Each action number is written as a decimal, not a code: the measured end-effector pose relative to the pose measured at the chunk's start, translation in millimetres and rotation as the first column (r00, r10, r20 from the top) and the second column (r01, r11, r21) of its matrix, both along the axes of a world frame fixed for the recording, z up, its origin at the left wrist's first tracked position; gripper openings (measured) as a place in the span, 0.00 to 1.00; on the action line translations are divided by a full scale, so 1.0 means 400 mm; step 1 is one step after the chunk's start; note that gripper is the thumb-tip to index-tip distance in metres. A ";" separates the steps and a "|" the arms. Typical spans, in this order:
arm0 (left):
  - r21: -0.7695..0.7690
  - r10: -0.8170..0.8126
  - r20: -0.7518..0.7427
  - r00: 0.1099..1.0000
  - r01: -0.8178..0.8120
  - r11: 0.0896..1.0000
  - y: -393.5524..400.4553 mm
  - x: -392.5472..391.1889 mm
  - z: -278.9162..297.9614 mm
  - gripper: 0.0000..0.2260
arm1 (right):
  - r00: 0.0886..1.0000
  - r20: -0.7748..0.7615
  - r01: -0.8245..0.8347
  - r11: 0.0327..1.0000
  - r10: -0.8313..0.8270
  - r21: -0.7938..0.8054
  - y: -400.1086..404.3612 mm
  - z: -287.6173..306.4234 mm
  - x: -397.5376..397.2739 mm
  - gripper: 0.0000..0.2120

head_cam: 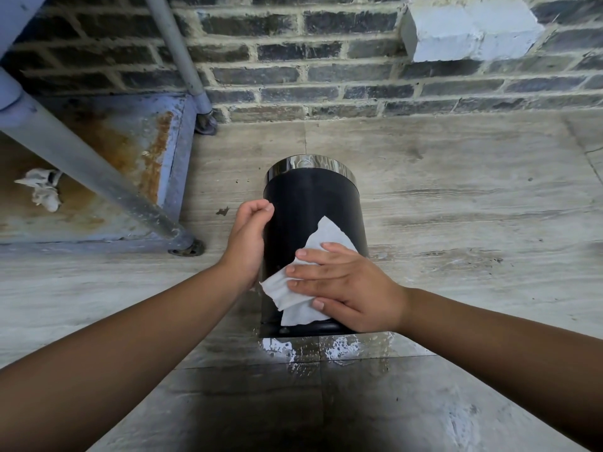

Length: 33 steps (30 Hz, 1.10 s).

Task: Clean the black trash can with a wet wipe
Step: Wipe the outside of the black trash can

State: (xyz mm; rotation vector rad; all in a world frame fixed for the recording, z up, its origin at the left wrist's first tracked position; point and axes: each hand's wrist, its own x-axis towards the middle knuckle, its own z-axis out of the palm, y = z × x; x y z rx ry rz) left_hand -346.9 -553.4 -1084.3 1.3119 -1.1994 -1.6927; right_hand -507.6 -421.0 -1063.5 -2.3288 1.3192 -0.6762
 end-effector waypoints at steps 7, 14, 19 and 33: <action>-0.063 0.011 0.129 0.992 -0.003 0.998 0.002 0.027 -0.030 0.20 | 0.992 0.126 0.003 0.999 -0.009 0.048 0.056 -0.010 0.052 0.13; -0.022 -0.011 0.206 0.978 0.015 1.000 -0.033 0.092 -0.042 0.18 | 0.585 0.567 0.185 0.776 -0.580 0.603 0.048 0.022 -0.006 0.22; 0.008 -0.040 0.249 0.968 0.040 0.999 -0.045 0.102 -0.042 0.20 | 0.162 0.684 0.261 0.699 -0.711 0.665 -0.070 -0.002 -0.121 0.22; 0.062 -0.150 0.248 0.957 0.139 0.988 -0.055 0.131 -0.065 0.40 | 0.876 0.250 0.302 0.874 -0.411 0.381 -0.038 -0.151 0.046 0.26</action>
